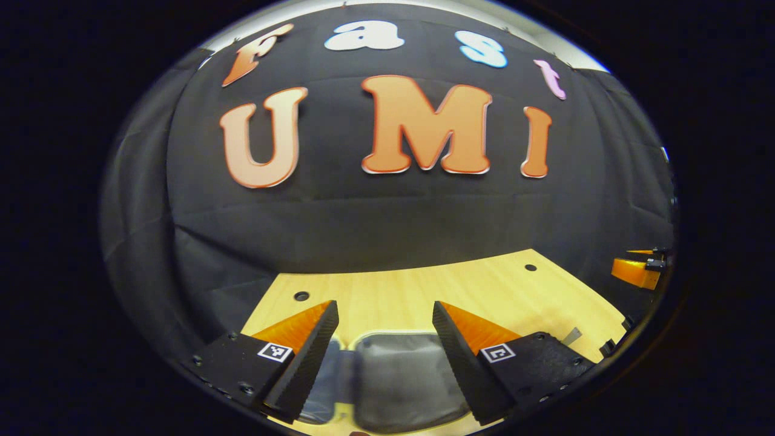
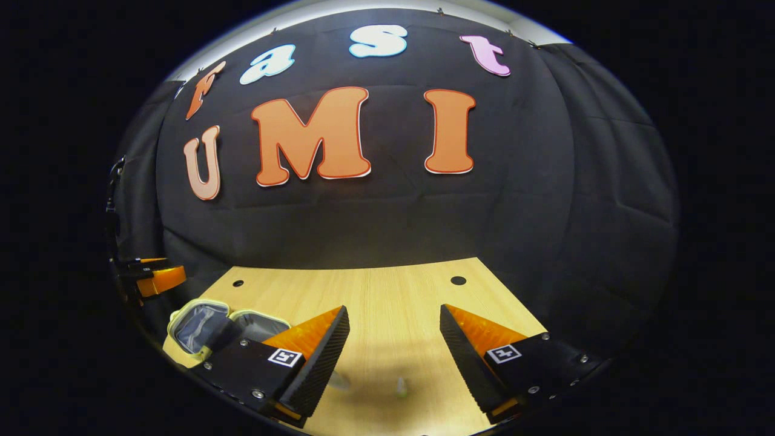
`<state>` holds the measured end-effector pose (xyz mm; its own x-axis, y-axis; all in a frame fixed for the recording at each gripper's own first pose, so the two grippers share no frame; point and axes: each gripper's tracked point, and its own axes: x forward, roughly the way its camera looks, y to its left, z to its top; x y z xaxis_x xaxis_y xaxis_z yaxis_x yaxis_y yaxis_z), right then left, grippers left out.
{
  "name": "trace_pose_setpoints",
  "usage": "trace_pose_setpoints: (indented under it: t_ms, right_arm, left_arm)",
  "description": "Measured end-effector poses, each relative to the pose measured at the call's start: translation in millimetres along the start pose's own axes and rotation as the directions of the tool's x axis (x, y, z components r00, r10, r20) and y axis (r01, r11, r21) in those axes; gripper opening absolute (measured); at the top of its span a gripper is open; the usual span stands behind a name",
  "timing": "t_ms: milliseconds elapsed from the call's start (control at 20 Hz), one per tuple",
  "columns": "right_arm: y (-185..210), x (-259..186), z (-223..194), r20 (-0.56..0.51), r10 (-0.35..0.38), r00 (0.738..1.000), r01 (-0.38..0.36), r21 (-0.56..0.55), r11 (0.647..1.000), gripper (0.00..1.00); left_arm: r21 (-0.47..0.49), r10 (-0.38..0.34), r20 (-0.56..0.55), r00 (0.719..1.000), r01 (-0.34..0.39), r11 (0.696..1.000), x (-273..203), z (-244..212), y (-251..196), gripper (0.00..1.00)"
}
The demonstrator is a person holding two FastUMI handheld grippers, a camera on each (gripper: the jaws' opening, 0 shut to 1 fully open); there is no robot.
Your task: First open the suitcase, pack the skin care products into it, and then close the suitcase.
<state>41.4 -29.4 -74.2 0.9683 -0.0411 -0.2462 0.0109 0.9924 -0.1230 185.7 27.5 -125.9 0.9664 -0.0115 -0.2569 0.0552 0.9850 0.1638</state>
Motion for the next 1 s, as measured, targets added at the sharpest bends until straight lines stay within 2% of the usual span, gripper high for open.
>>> trace_pose_setpoints:
  t_ms: [150,550,750,850,1000]
  right_arm:
    - [-21.3,6.1,-8.1,-0.017,0.016,1.0,-0.016,-0.008,1.0,0.95]
    - [-79.9,18.0,-36.9,-0.066,0.021,0.998,-0.022,-0.019,1.0,0.95]
    - [-103.2,19.5,-47.5,-0.082,0.003,0.997,-0.005,-0.027,1.0,0.95]
    - [-112.2,22.0,-52.6,-0.085,-0.009,0.996,0.006,-0.033,0.999,0.95]
    - [-119.5,25.6,-64.9,-0.114,-0.009,0.993,0.006,-0.023,1.0,0.95]
  left_arm:
    - [-0.035,-0.064,-0.018,0.998,0.064,0.997,12.0,-13.2,-68.1,0.96]
    - [-0.021,-0.121,-0.047,0.992,0.12,0.993,49.7,-64.0,-193.3,0.97]
    - [0.001,-0.112,-0.051,0.992,0.112,0.994,65.9,-97.7,-219.7,0.97]
    - [0.009,-0.079,-0.045,0.996,0.079,0.997,71.5,-114.8,-222.5,0.97]
    - [0.016,-0.059,-0.103,0.993,0.061,0.998,79.8,-147.5,-229.6,0.97]
